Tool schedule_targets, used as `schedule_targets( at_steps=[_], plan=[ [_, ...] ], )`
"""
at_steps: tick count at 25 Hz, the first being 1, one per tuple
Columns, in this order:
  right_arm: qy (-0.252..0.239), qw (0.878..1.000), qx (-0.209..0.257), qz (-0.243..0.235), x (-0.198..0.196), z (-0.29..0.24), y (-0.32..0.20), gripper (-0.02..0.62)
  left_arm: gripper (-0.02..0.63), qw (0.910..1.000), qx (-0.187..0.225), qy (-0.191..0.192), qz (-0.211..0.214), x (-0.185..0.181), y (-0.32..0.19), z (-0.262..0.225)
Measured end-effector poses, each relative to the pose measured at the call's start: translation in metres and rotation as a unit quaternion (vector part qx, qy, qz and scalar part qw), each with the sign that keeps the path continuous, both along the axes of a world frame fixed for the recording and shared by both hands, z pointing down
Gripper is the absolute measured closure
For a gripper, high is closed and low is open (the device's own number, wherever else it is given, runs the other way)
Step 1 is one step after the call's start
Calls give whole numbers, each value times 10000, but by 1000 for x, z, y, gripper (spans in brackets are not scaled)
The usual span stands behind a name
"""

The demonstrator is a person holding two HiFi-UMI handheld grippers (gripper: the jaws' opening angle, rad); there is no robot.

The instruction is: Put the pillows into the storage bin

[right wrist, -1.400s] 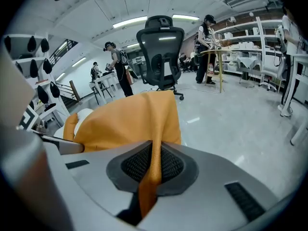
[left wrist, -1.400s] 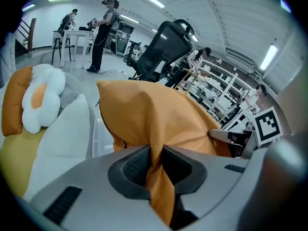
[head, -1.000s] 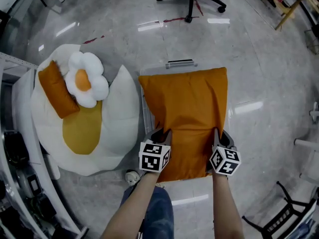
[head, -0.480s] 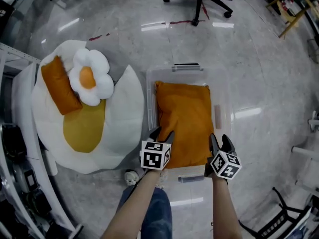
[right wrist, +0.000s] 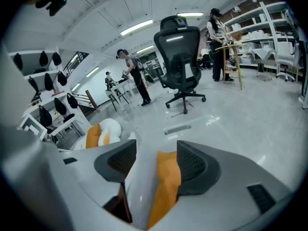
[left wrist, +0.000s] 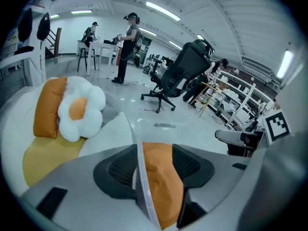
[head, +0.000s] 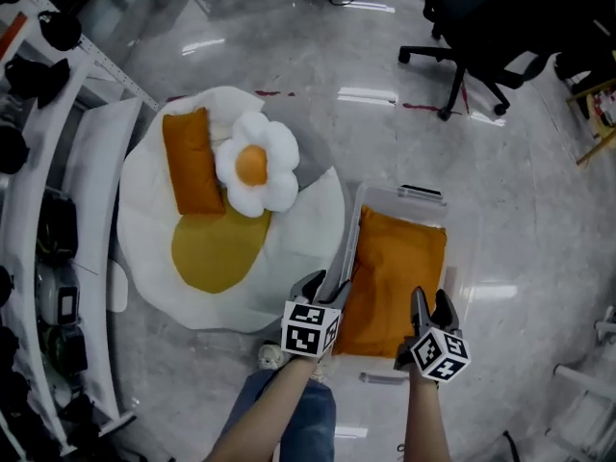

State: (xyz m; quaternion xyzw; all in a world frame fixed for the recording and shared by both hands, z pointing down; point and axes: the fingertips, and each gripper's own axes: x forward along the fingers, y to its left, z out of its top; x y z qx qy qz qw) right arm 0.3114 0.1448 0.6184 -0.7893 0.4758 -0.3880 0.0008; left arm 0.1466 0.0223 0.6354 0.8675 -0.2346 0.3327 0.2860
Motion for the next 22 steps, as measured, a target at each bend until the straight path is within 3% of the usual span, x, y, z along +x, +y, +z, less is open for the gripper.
schedule_targets(
  at_steps=[5, 12, 17, 22],
  plan=[
    [-4, 9975, 317, -632, -34, -33, -86, 350, 377, 9972, 358, -9, -652, -57, -71, -39],
    [13, 9866, 532, -1539, -109, -73, -185, 350, 377, 9862, 644, -99, -1519, -158, -141, -79],
    [71, 9775, 606, -2019, -154, -79, -240, 350, 377, 9812, 732, -136, -1780, -203, -176, -80],
    [133, 9716, 541, -2299, -183, -70, -283, 350, 377, 9788, 637, -85, -1944, -224, -208, -66]
  ],
)
